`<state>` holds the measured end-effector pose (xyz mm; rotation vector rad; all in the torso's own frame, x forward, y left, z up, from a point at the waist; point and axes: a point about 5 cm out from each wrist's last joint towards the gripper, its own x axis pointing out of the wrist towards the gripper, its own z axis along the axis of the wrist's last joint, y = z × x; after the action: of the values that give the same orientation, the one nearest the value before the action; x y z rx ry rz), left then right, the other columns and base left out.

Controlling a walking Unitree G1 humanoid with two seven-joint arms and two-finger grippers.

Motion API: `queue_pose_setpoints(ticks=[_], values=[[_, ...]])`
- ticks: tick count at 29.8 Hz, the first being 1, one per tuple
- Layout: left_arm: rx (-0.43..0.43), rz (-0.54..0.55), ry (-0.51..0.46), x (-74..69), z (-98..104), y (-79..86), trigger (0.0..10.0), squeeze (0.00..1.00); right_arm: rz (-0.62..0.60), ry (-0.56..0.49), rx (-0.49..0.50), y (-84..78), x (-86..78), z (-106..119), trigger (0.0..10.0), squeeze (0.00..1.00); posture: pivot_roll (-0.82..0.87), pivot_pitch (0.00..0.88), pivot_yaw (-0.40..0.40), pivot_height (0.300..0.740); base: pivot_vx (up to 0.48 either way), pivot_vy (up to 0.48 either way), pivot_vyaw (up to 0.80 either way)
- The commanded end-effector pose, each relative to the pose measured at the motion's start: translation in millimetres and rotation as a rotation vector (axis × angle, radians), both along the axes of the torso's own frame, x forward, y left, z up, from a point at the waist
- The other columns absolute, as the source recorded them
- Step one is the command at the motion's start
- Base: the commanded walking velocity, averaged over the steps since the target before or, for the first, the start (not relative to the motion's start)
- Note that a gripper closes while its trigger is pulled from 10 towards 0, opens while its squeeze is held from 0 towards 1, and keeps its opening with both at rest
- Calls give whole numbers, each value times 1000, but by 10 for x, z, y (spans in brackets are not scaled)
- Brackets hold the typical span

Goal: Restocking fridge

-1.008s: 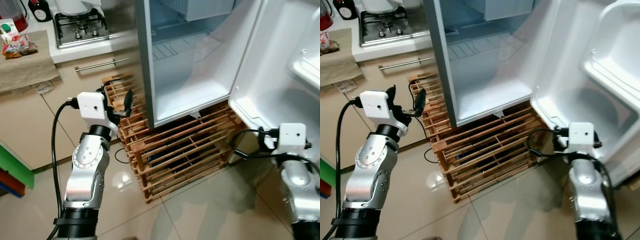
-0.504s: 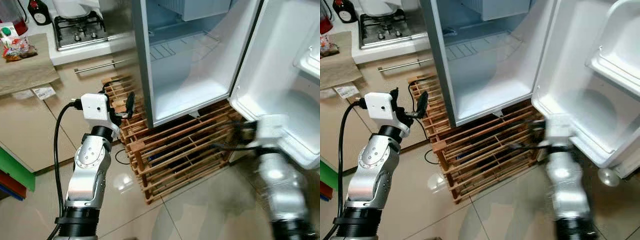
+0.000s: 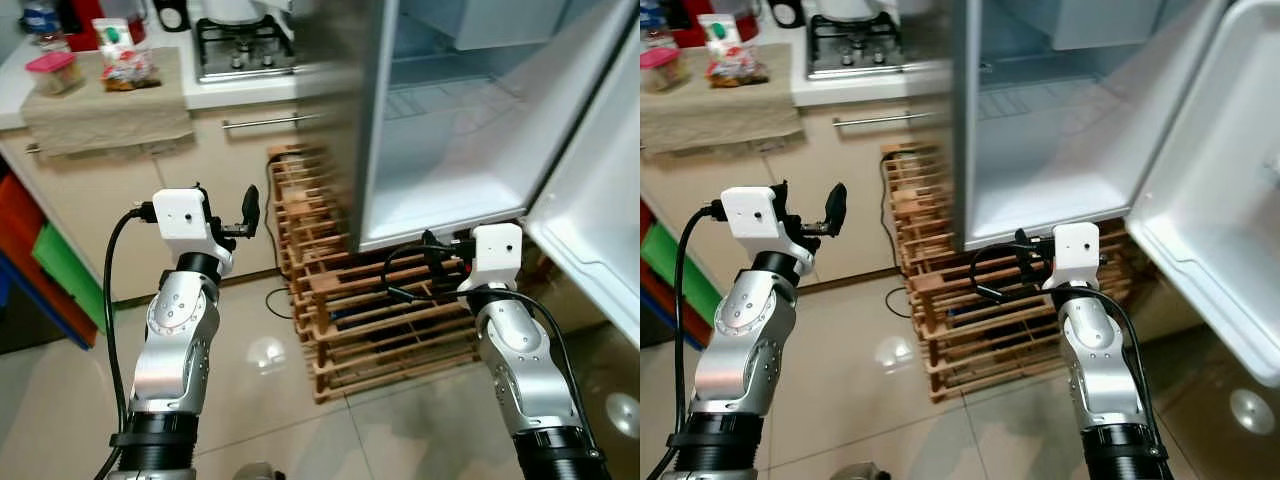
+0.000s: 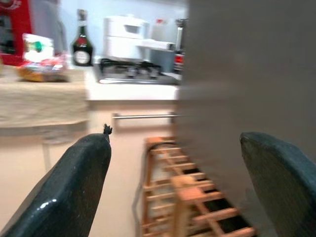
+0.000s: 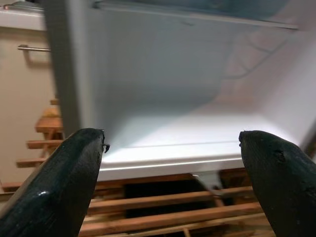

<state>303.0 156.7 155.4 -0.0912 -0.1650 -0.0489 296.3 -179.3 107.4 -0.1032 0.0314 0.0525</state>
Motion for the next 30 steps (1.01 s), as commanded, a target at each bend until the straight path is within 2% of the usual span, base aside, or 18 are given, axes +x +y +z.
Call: queue_pose_setpoints(ticks=[1, 6, 11, 15, 18, 20, 22, 26, 29, 30], values=[[17, 28, -2, -21, 15, 59, 10000, 0, 31, 15, 24, 79, 19, -28, 10000, 0, -16, 0, 9, 740, 0, 461, 525], [27, 20, 0, -26, 15, 37, 10000, 0, 45, 25, 35, 128, 0, -70, 10000, 0, -16, 0, 11, 740, 0, 454, 522], [90, 33, 6, 26, 13, 6, 10000, 0, 76, 24, 41, 181, -9, -87, 10000, 0, -18, 0, 15, 740, 0, 0, 501], [122, 41, 25, 95, -13, 24, 10000, 0, 62, 8, 48, 161, 33, -56, 10000, 0, -13, 0, 10, 740, 0, 0, 486], [137, 68, 93, 146, -109, 102, 10000, 0, 25, -24, 69, 117, 71, 17, 10000, 0, -17, 0, 10, 740, 0, 0, 475], [122, 75, 105, 148, -126, 128, 10000, 0, 13, -38, 77, 100, 77, 46, 10000, 0, -19, 0, 12, 740, 0, 0, 475], [109, 105, 138, 86, -212, 218, 10000, 0, -34, -87, 106, 39, 77, 105, 10000, 0, -18, 0, 19, 740, 0, 0, 469], [120, 130, 112, 30, -198, 214, 10000, 0, -32, -78, 123, 61, 71, 72, 10000, 0, -24, 0, 9, 740, 0, 0, 430], [71, 118, 60, 58, -125, 115, 10000, 0, 13, -76, 121, 149, 90, 76, 10000, 0, -17, 0, -10, 740, 0, 0, 408], [77, 117, 52, 75, -103, 96, 10000, 0, 30, -68, 119, 171, 102, 64, 10000, 0, -10, 0, -22, 740, 368, -304, 406]])
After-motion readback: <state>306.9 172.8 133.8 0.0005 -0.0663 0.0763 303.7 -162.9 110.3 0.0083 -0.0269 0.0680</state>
